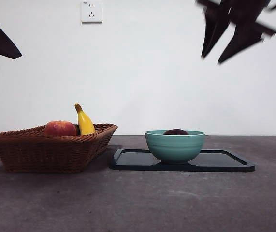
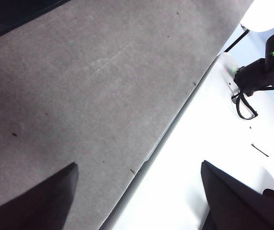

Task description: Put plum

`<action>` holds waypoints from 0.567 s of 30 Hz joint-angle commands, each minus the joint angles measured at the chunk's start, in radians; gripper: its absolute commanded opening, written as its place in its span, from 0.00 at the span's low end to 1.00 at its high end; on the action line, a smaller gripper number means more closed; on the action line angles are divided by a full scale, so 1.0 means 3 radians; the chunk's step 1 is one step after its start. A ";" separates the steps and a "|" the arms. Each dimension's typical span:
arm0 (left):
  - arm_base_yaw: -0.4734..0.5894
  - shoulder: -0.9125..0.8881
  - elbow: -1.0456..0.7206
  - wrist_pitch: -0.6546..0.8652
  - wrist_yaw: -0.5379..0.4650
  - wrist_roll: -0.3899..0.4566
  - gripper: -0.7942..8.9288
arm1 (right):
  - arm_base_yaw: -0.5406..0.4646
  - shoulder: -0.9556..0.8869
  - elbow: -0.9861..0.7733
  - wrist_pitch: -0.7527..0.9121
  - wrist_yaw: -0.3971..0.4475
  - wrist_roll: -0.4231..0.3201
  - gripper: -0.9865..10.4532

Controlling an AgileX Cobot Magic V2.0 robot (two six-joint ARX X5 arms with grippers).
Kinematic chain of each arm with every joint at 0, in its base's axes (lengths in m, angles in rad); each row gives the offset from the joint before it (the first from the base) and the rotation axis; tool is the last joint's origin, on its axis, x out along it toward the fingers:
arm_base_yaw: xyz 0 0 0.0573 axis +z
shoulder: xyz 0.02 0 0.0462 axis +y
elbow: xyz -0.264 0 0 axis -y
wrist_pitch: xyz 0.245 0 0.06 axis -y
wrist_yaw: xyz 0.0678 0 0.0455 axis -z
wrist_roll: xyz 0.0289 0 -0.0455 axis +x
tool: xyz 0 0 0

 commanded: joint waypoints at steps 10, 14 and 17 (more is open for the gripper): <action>-0.0015 0.0015 0.0031 0.0017 0.0019 0.0004 0.50 | 0.0075 -0.1081 -0.0420 -0.0406 -0.0112 -0.0114 0.27; -0.0015 0.0015 0.0031 0.0017 0.0019 0.0004 0.50 | 0.0107 -0.1489 -0.0786 -0.0393 -0.0296 -0.0114 0.27; -0.0015 0.0015 0.0031 0.0018 0.0019 0.0005 0.50 | 0.0140 -0.1793 -0.1083 -0.0384 -0.0365 -0.0229 0.27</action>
